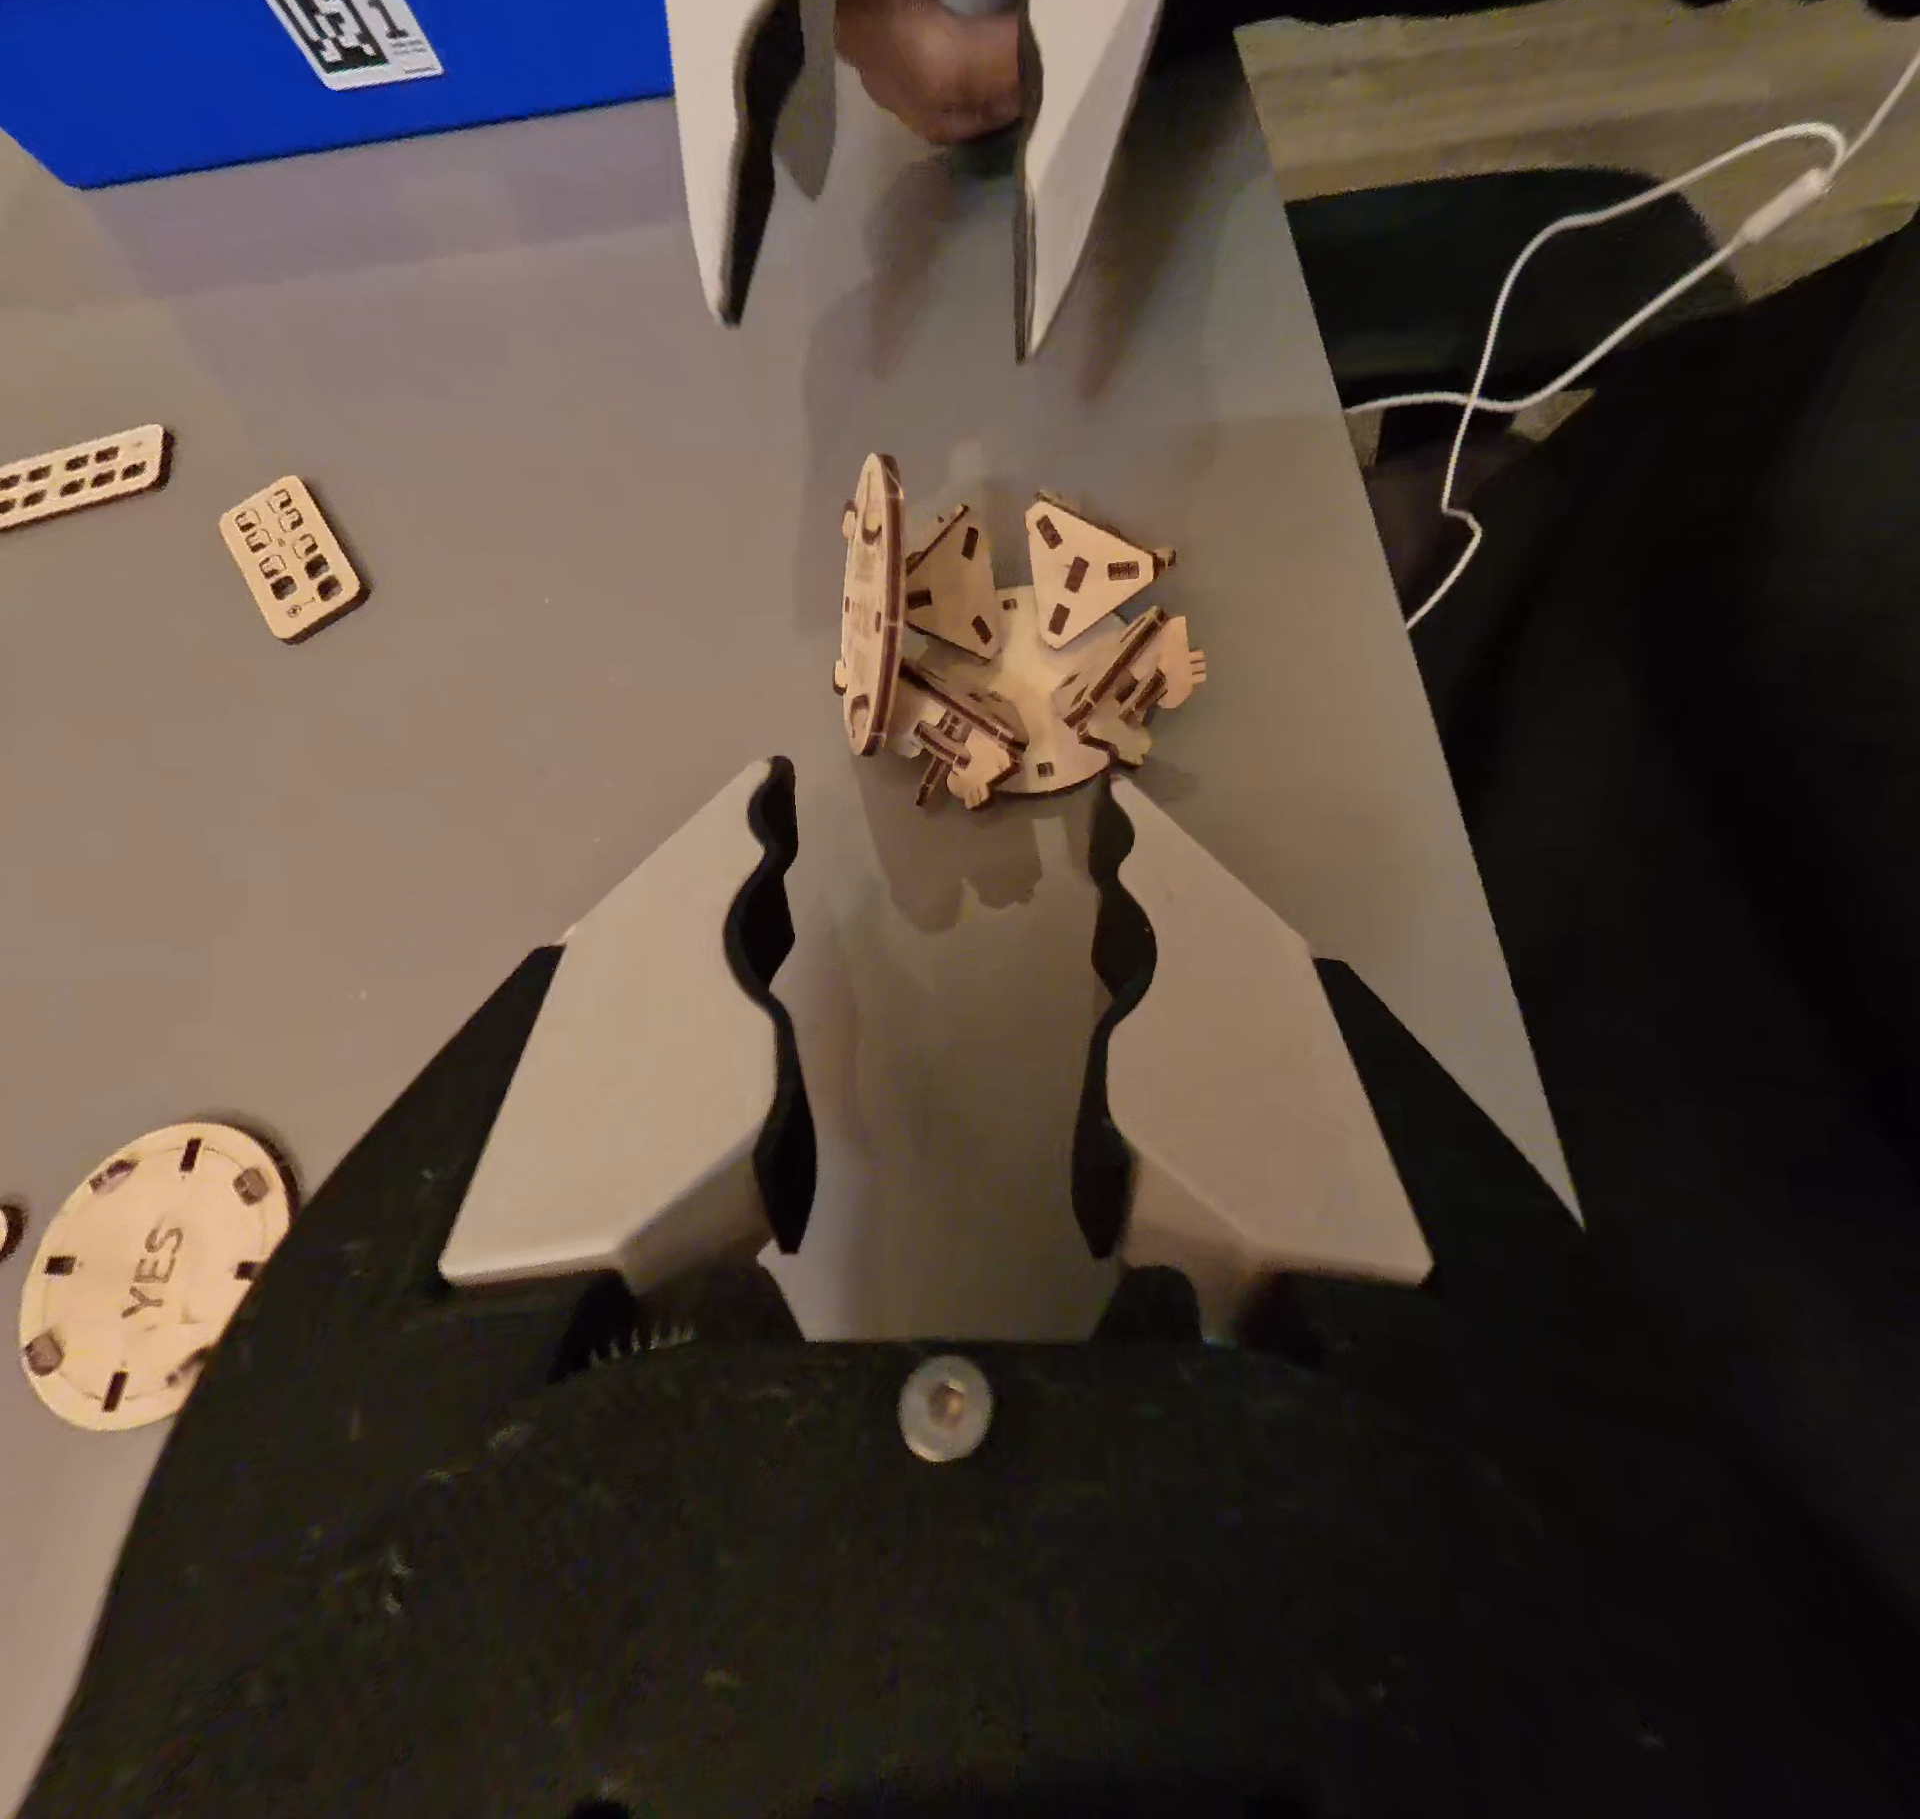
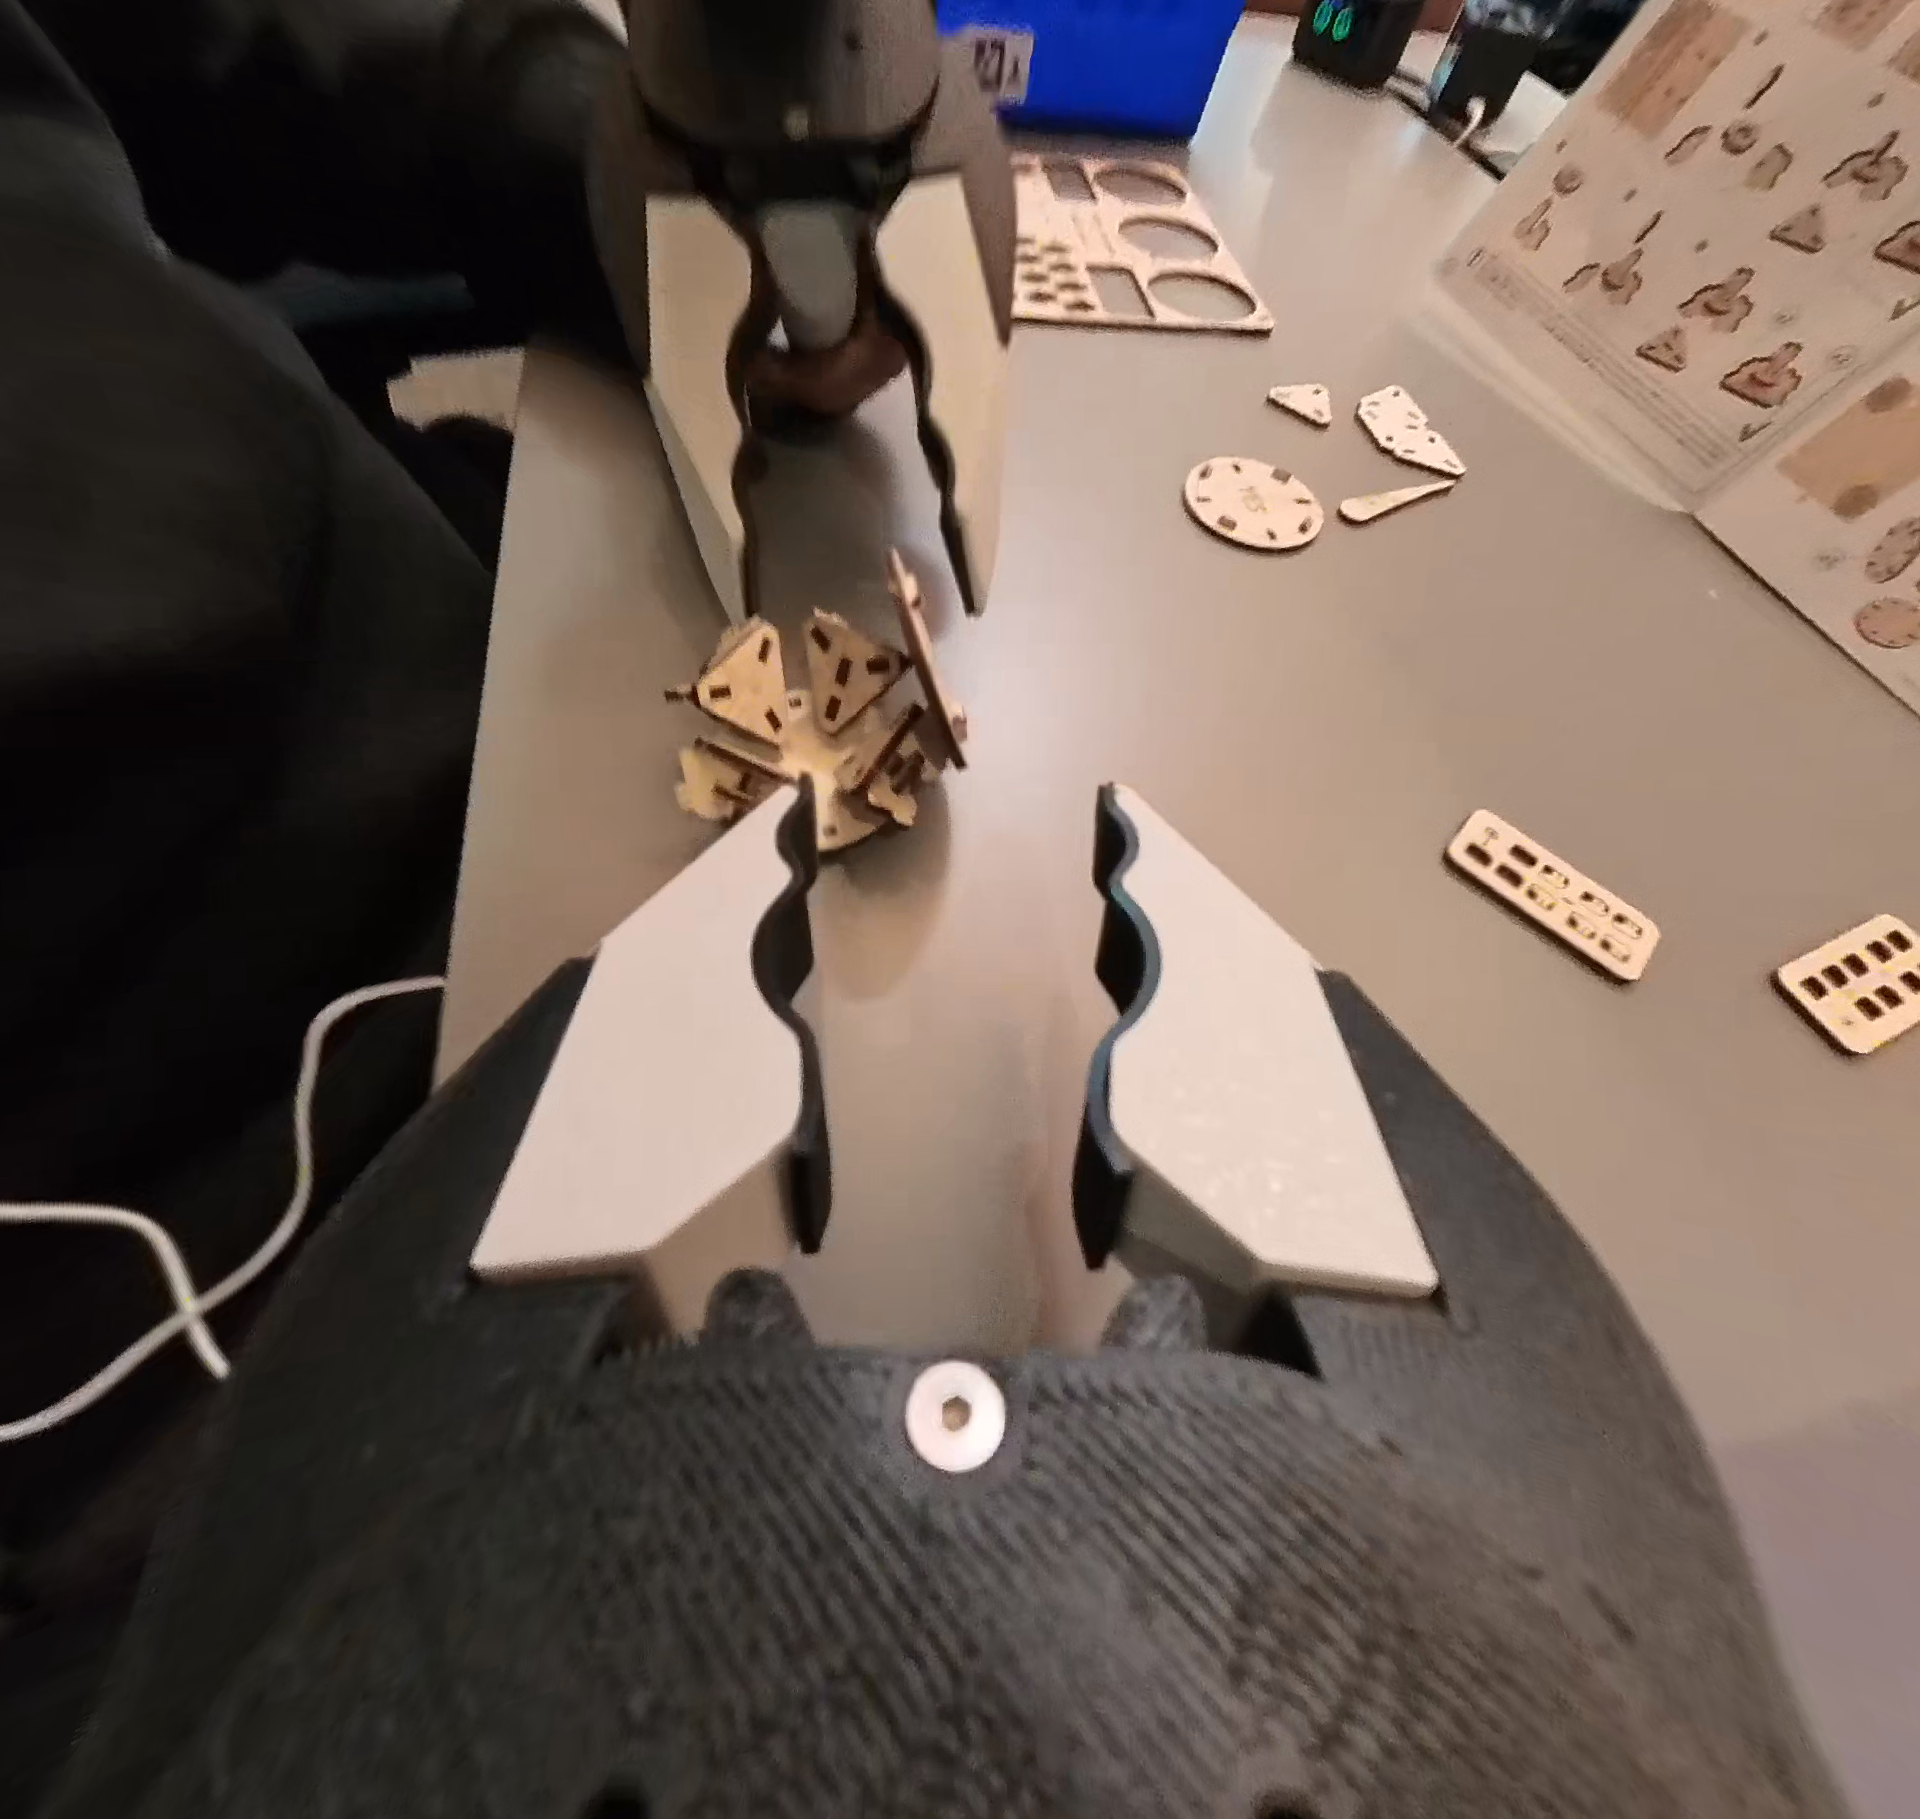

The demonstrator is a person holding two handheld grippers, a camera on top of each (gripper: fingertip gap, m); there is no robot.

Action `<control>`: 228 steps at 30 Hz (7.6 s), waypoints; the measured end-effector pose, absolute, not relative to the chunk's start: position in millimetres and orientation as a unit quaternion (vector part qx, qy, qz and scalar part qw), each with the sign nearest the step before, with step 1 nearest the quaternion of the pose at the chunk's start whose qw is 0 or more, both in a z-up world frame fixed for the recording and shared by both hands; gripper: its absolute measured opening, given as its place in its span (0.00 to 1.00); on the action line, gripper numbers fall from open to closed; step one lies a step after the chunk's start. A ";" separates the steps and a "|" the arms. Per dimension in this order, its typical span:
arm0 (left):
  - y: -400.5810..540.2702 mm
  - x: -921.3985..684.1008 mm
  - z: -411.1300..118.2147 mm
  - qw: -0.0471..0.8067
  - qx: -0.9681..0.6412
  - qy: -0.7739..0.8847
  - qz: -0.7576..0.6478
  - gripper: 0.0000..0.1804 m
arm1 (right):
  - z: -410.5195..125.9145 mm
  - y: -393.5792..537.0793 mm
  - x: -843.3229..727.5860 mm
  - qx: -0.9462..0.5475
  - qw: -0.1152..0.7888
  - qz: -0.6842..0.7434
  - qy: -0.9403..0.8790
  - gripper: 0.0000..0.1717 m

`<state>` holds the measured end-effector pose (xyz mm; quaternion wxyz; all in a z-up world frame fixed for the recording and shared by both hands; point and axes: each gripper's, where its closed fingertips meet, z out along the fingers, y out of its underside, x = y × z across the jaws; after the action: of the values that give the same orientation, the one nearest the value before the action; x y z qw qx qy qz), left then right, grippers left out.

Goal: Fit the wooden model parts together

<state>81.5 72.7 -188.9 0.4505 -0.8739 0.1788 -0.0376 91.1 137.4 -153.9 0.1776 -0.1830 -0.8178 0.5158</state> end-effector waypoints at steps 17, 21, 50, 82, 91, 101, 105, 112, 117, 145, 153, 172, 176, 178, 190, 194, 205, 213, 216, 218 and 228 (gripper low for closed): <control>83.2 73.3 -195.0 0.448 -0.857 0.247 0.061 0.24 | -191.7 148.8 78.3 -0.109 0.298 0.364 -0.876 0.24; 83.6 73.4 -196.6 0.446 -0.854 0.255 0.079 0.20 | -193.3 142.5 79.7 -0.077 0.275 0.362 -0.887 0.32; 70.1 67.5 -194.5 0.439 -0.885 0.151 0.023 0.49 | -207.8 134.8 111.4 -0.370 0.144 0.385 -0.833 0.54; 63.3 49.3 -164.9 0.519 -0.854 0.020 -0.044 0.47 | -199.6 140.5 80.4 -0.416 0.182 0.394 -0.799 0.49; 63.6 49.6 -169.5 0.507 -0.862 0.025 -0.019 0.47 | -208.5 131.5 55.0 -0.398 0.202 0.355 -0.821 0.50; 63.0 46.8 -166.9 0.514 -0.857 0.011 -0.037 0.47 | -198.4 179.8 37.4 -0.455 0.213 0.382 -0.775 0.47; 64.0 40.7 -169.4 0.507 -0.860 -0.014 -0.053 0.46 | -177.7 154.9 49.2 -0.443 0.171 0.466 -0.747 0.48; 80.2 23.6 -160.5 0.529 -0.845 -0.010 -0.084 0.39 | -169.5 111.6 53.4 -0.416 0.113 0.511 -0.744 0.55; 84.5 32.5 -168.8 0.494 -0.855 0.033 -0.157 0.43 | -190.0 110.3 44.2 -0.430 0.118 0.450 -0.774 0.57; 62.6 52.2 -168.1 0.473 -0.857 0.035 -0.203 0.31 | -191.8 96.2 60.2 -0.324 0.043 0.459 -0.826 0.42; 73.9 40.3 -185.3 0.437 -0.876 0.026 -0.200 0.42 | -191.5 97.0 55.7 -0.318 0.015 0.465 -0.826 0.46; 67.1 57.0 -198.9 0.383 -0.892 0.066 -0.232 0.30 | -197.5 93.7 57.1 -0.322 0.013 0.448 -0.834 0.39; 67.4 55.9 -199.1 0.383 -0.892 0.061 -0.234 0.28 | -196.6 92.9 58.6 -0.318 0.007 0.451 -0.834 0.36; 67.3 56.1 -198.8 0.383 -0.891 0.060 -0.237 0.28 | -196.8 92.9 58.5 -0.319 0.005 0.452 -0.833 0.36; 68.4 53.8 -199.9 0.383 -0.893 0.054 -0.230 0.25 | -196.7 93.3 58.2 -0.320 0.005 0.452 -0.833 0.35; 68.4 53.9 -200.1 0.383 -0.894 0.055 -0.226 0.25 | -196.9 93.3 58.2 -0.318 0.006 0.451 -0.834 0.35; 68.3 53.9 -200.7 0.383 -0.896 0.059 -0.218 0.25 | -197.7 93.5 58.3 -0.306 0.014 0.446 -0.841 0.35; 68.4 54.2 -201.6 0.384 -0.898 0.065 -0.204 0.26 | -198.1 94.2 58.7 -0.293 0.014 0.444 -0.847 0.35; 68.4 54.4 -202.0 0.384 -0.899 0.068 -0.198 0.26 | -198.0 94.6 58.3 -0.285 0.021 0.443 -0.850 0.34; 68.4 54.4 -202.1 0.385 -0.899 0.069 -0.196 0.26 | -198.0 94.9 58.2 -0.283 0.021 0.442 -0.851 0.34; 68.6 54.6 -202.3 0.387 -0.901 0.075 -0.182 0.26 | -198.5 95.3 58.2 -0.263 0.025 0.439 -0.859 0.33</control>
<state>54.6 68.6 -202.3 0.3873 -0.9006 0.0755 -0.1823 58.2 95.3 -198.5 0.0254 -0.2631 -0.8588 0.4389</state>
